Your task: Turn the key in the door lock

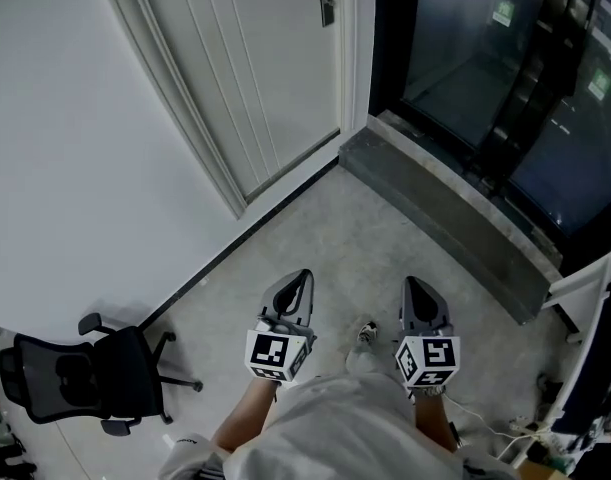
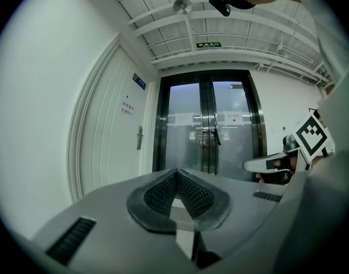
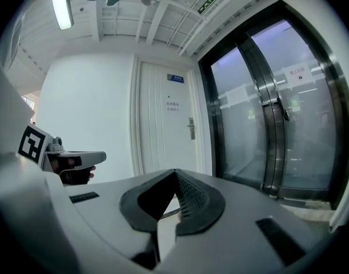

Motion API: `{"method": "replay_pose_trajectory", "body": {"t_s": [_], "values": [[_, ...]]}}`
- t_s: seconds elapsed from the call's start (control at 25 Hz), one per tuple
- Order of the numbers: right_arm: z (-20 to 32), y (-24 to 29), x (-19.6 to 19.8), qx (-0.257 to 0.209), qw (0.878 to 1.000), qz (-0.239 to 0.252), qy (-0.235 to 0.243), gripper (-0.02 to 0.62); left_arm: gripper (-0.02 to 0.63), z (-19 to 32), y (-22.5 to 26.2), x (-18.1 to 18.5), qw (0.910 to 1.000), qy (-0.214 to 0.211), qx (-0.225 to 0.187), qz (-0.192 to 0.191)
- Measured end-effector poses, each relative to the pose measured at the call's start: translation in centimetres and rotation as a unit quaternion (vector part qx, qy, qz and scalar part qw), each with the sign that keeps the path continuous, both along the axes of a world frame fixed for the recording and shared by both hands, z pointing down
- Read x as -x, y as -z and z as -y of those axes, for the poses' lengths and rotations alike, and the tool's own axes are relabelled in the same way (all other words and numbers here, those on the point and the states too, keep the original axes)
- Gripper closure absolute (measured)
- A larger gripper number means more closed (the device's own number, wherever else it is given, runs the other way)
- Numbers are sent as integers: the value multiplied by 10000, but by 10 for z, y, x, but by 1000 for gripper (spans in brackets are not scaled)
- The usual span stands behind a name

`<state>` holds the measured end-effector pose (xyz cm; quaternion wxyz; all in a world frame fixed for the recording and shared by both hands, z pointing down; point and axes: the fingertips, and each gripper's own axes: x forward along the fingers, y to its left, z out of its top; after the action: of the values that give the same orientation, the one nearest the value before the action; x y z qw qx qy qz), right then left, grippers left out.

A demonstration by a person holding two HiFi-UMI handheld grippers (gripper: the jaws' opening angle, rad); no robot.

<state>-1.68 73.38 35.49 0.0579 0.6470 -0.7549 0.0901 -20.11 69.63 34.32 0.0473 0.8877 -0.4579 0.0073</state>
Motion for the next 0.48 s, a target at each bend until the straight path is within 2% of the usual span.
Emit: {"method": "replay_pose_trajectory", "body": {"t_s": [0.48], "values": [[120, 12, -100, -137, 9998, 19, 147, 594, 597, 106, 11, -90, 9998, 217, 15, 42]]}}
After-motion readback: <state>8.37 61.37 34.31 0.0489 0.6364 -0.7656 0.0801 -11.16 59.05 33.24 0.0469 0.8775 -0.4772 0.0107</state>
